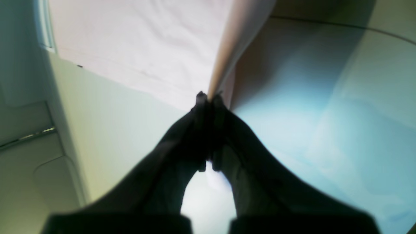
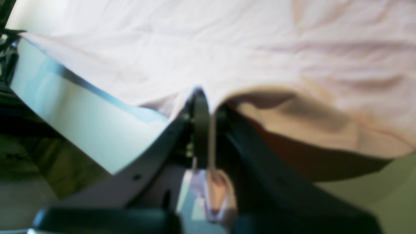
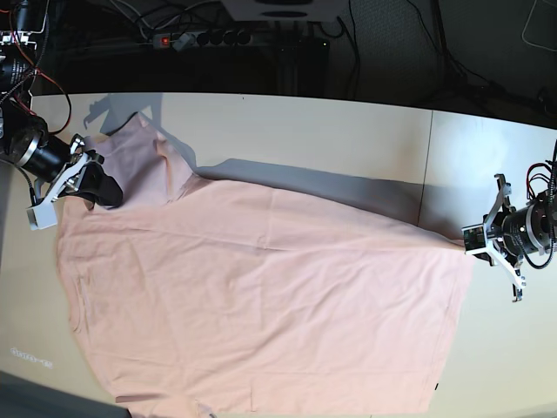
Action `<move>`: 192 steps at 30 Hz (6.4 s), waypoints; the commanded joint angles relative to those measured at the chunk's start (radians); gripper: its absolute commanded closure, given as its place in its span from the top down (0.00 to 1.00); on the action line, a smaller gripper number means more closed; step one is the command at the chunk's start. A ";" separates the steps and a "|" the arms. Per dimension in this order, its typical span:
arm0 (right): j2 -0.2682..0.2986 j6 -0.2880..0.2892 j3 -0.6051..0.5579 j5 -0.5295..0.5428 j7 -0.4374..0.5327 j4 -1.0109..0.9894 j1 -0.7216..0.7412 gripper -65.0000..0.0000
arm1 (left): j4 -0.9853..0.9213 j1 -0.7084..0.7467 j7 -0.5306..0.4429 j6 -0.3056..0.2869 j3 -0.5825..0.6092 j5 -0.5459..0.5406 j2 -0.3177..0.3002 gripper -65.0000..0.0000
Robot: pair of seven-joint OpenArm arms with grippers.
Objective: Fold the T-shirt properly
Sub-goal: 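Lift the shoulder edge with both grippers and fold it toward the hem, then lower the folded edge with both grippers and drag it back, then open both grippers and release the shirt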
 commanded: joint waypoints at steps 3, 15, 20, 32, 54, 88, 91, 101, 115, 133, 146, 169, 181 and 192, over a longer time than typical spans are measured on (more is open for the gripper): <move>0.037 0.048 0.009 0.017 0.014 0.015 0.052 0.00 | -0.007 -0.037 -0.023 -0.016 -0.013 -0.009 -0.023 0.00; 0.138 0.048 -0.071 -0.029 0.021 -0.164 0.319 0.00 | -0.102 -0.111 -0.083 -0.016 -0.013 0.046 0.037 0.00; 0.138 0.048 -0.220 -0.030 0.021 -0.339 0.501 0.00 | -0.169 -0.199 -0.106 -0.016 0.019 0.049 0.072 0.00; 0.112 0.048 -0.453 -0.166 0.097 -0.575 0.803 0.00 | -0.490 -0.516 -0.145 -0.016 0.340 0.182 0.264 0.00; 0.039 0.045 -0.554 -0.497 0.419 -0.679 0.840 0.06 | -0.640 -0.553 -0.200 0.036 0.355 0.118 0.320 0.51; -0.063 0.027 -0.539 -0.666 0.483 -0.732 0.840 0.00 | -0.891 -0.480 0.319 0.195 -0.113 -0.653 0.586 0.00; -0.071 0.008 -0.539 -0.682 0.487 -0.780 0.840 0.00 | -0.956 -0.481 0.346 0.194 -0.113 -0.653 0.608 0.00; -0.073 0.006 -0.539 -0.684 0.520 -0.969 0.822 0.00 | -1.023 -0.469 0.376 0.192 -0.137 -0.642 0.608 0.00; -0.074 0.008 -0.538 -0.678 0.495 -0.965 0.730 0.00 | -1.023 -0.395 0.390 0.191 -0.137 -0.552 0.608 0.00; -0.050 0.014 -0.184 -0.528 0.247 -0.567 0.389 0.00 | -0.872 -0.242 0.580 0.064 -0.311 -0.695 0.518 0.00; -0.050 0.014 -0.130 -0.478 0.237 -0.273 0.089 0.00 | -0.457 0.217 0.589 0.061 -0.502 -0.694 0.468 0.00; -0.050 0.014 0.077 -0.382 0.200 -0.078 -0.159 0.00 | 0.019 0.629 0.560 0.057 -0.706 -0.671 0.467 0.00; -0.050 0.014 0.100 -0.315 0.200 -0.076 -0.127 0.00 | 0.080 0.563 0.562 0.057 -0.739 -0.683 0.455 0.12; -0.036 0.014 0.201 -0.242 0.169 -0.074 -0.031 0.00 | 0.158 0.544 0.500 0.055 -0.858 -0.738 0.361 0.21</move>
